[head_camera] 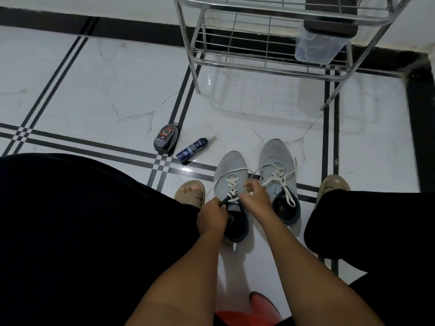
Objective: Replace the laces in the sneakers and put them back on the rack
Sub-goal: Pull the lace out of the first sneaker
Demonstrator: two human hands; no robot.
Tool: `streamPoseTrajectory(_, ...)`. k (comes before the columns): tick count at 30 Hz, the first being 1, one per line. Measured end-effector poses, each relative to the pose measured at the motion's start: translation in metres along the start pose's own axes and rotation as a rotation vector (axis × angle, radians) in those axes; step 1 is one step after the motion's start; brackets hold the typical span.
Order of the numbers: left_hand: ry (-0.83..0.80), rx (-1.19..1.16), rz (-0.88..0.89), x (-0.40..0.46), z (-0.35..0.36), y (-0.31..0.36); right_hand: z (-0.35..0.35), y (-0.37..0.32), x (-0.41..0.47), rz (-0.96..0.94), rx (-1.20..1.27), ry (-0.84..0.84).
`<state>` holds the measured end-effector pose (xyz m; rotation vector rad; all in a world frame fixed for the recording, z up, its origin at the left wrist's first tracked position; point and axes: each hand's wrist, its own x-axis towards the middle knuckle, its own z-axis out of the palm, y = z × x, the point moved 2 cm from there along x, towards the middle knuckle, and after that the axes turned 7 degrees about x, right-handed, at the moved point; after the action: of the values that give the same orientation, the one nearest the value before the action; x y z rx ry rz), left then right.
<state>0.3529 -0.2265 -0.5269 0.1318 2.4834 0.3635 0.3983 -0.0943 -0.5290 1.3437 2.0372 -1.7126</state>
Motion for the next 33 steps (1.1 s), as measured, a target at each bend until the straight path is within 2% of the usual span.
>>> streamPoseTrajectory(2, 0.020, -0.102, 0.012, 0.000, 0.000, -0.001, 0.006, -0.009, -0.002, -0.258, -0.514, -0.069)
streamPoseTrajectory(3, 0.030, -0.148, 0.015, 0.001, -0.001, -0.001, 0.009, -0.011, -0.002, -0.336, -0.676, -0.092)
streamPoseTrajectory(6, 0.030, -0.190, 0.022, 0.004, -0.004, 0.002, 0.015, -0.012, -0.006, -0.437, -0.903, -0.074)
streamPoseTrajectory(9, 0.022, -0.193, -0.018, 0.007, -0.005, 0.002, 0.019, -0.012, -0.011, -0.455, -0.948, -0.048)
streamPoseTrajectory(10, 0.023, -0.201, -0.044, 0.008, -0.005, 0.001, 0.016, -0.017, -0.011, -0.401, -0.838, -0.008)
streamPoseTrajectory(11, 0.029, -0.209, -0.069, 0.009, -0.006, -0.001, 0.008, -0.026, -0.013, -0.308, -0.616, 0.090)
streamPoseTrajectory(13, 0.037, -0.213, -0.098, 0.010, -0.007, -0.002, -0.015, -0.040, -0.009, 0.011, 0.114, 0.296)
streamPoseTrajectory(15, 0.037, -0.197, -0.080, 0.010, -0.007, 0.001, -0.029, -0.037, -0.002, 0.237, 0.954, 0.345)
streamPoseTrajectory(16, 0.030, -0.184, -0.057, 0.009, -0.007, 0.004, -0.030, -0.032, 0.000, 0.289, 1.152, 0.342)
streamPoseTrajectory(17, 0.021, -0.170, -0.033, 0.009, -0.006, 0.006, -0.029, -0.029, 0.001, 0.296, 1.096, 0.334)
streamPoseTrajectory(18, 0.011, -0.155, -0.014, 0.008, -0.005, 0.008, -0.025, -0.028, 0.002, 0.234, 0.775, 0.310)
streamPoseTrajectory(19, 0.004, -0.139, -0.002, 0.008, -0.004, 0.009, -0.019, -0.025, 0.002, 0.097, 0.337, 0.238)
streamPoseTrajectory(20, 0.000, -0.122, 0.005, 0.007, -0.003, 0.009, -0.009, -0.020, 0.004, -0.063, -0.075, 0.133)
streamPoseTrajectory(21, 0.001, -0.112, 0.006, 0.006, -0.004, 0.008, 0.000, -0.017, 0.002, -0.184, -0.378, 0.012)
streamPoseTrajectory(22, 0.002, -0.109, 0.003, 0.006, -0.005, 0.008, 0.007, -0.015, -0.002, -0.255, -0.605, -0.078)
streamPoseTrajectory(24, 0.003, -0.100, -0.004, 0.006, -0.008, 0.007, 0.013, -0.010, -0.003, -0.299, -0.855, -0.110)
streamPoseTrajectory(26, -0.008, -0.072, 0.006, 0.006, -0.010, 0.008, 0.013, -0.002, 0.000, -0.267, -0.846, -0.083)
streamPoseTrajectory(30, -0.019, -0.066, 0.020, 0.007, -0.011, 0.010, -0.001, -0.004, 0.001, -0.110, -0.266, 0.081)
streamPoseTrajectory(32, -0.026, -0.025, 0.038, 0.007, -0.011, 0.013, -0.008, -0.009, 0.000, -0.099, -0.123, 0.151)
streamPoseTrajectory(33, -0.030, -0.016, 0.040, 0.007, -0.011, 0.013, -0.011, -0.013, 0.000, -0.098, -0.093, 0.123)
